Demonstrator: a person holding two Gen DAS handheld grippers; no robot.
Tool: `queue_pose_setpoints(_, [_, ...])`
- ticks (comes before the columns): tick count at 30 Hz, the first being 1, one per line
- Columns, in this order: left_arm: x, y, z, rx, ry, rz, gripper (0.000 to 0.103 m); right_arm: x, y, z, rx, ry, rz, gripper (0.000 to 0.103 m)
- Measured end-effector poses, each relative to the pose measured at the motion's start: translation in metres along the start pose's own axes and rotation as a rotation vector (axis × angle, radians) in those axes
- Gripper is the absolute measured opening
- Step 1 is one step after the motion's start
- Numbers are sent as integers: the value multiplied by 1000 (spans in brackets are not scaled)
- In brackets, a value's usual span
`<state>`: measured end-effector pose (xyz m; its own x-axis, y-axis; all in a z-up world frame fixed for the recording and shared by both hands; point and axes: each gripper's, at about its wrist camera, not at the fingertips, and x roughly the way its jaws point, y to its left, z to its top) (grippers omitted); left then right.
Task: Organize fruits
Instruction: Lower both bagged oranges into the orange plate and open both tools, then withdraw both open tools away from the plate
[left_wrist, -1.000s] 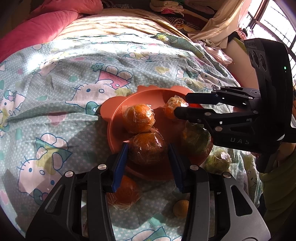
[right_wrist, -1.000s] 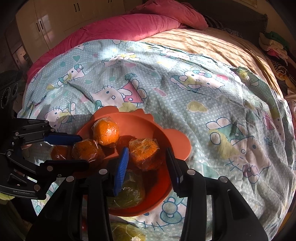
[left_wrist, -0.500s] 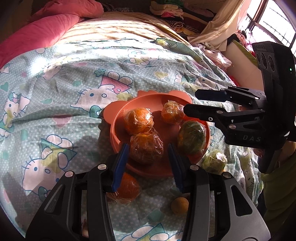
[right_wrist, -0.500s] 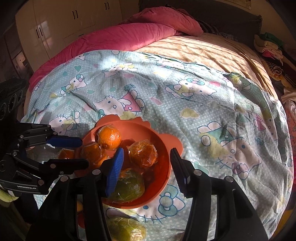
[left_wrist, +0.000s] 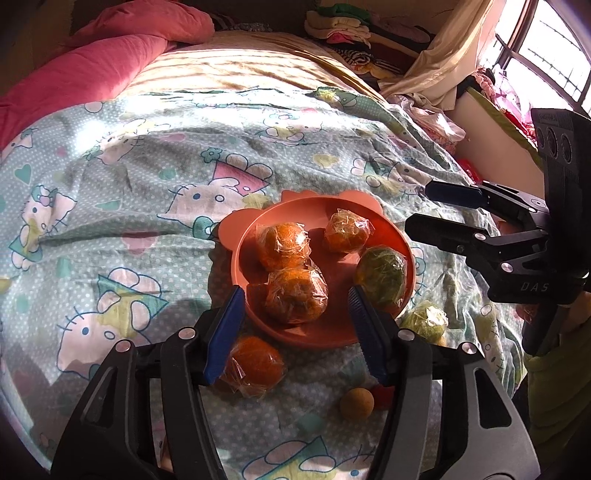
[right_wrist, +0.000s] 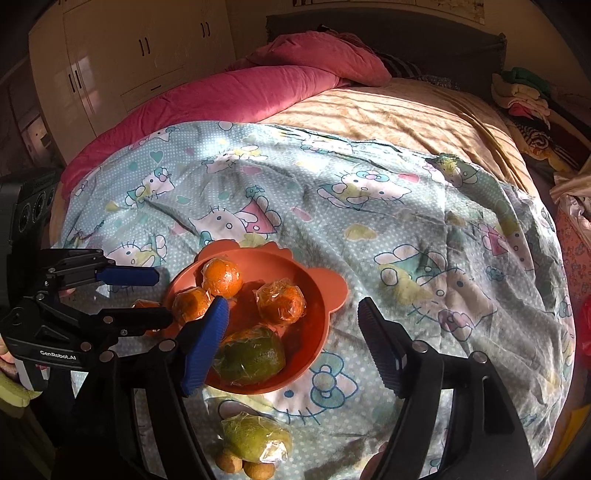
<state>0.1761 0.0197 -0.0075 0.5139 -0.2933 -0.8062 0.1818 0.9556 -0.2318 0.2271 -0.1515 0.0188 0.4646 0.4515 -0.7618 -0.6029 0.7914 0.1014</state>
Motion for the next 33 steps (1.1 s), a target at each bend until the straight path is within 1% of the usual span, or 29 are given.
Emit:
queue_pose_setpoints(1, [-1, 0, 0, -4, -3, 3, 59, -2, -1, -1, 4, -4, -3, 76])
queue_pose_setpoints(2, [-2, 1, 0, -6, -7, 6, 60, -4, -1, -2, 6, -8, -9, 77])
queue_pose_setpoints(4, [-4, 2, 0, -11, -11, 8, 61, -7, -2, -4, 14, -17, -15, 81])
queue_pose_setpoints(5, [-5, 2, 0, -13, -13, 11, 68, -9, -2, -5, 16, -22, -23, 82])
queue_pose_setpoints(7, [-7, 2, 0, -18, -20, 17, 74, -13, -3, -7, 16, -34, -44, 85])
queue_pose_setpoints(9, [-10, 3, 0, -22, -28, 23, 76, -18, -4, -9, 24, -51, -54, 87])
queue_pose_setpoints(11, [-13, 3, -1, -20, -38, 33, 81, -23, -6, -11, 36, -67, -57, 89])
queue_pose_setpoints(12, [-15, 4, -2, -20, -43, 39, 82, -25, -5, -12, 35, -75, -68, 90])
queue_pose_setpoints(14, [-18, 4, -2, -25, -52, 45, 86, -30, -3, -14, 32, -91, -89, 91])
queue_pose_setpoints(16, [-22, 4, -3, -26, -64, 55, 88, -35, -3, -16, 41, -106, -87, 92])
queue_pose_setpoints(17, [-24, 4, -4, -26, -70, 58, 91, -38, -2, -17, 45, -114, -88, 93])
queue_pose_setpoints(20, [-30, 3, -5, -24, -87, 65, 93, -46, -1, -21, 54, -132, -91, 94])
queue_pose_setpoints(26, [-41, 1, -5, -23, -114, 71, 93, -60, 4, -28, 50, -154, -115, 96])
queue_pose_setpoints(33, [-43, -3, -12, -19, -114, 67, 93, -71, 8, -40, 64, -172, -117, 96])
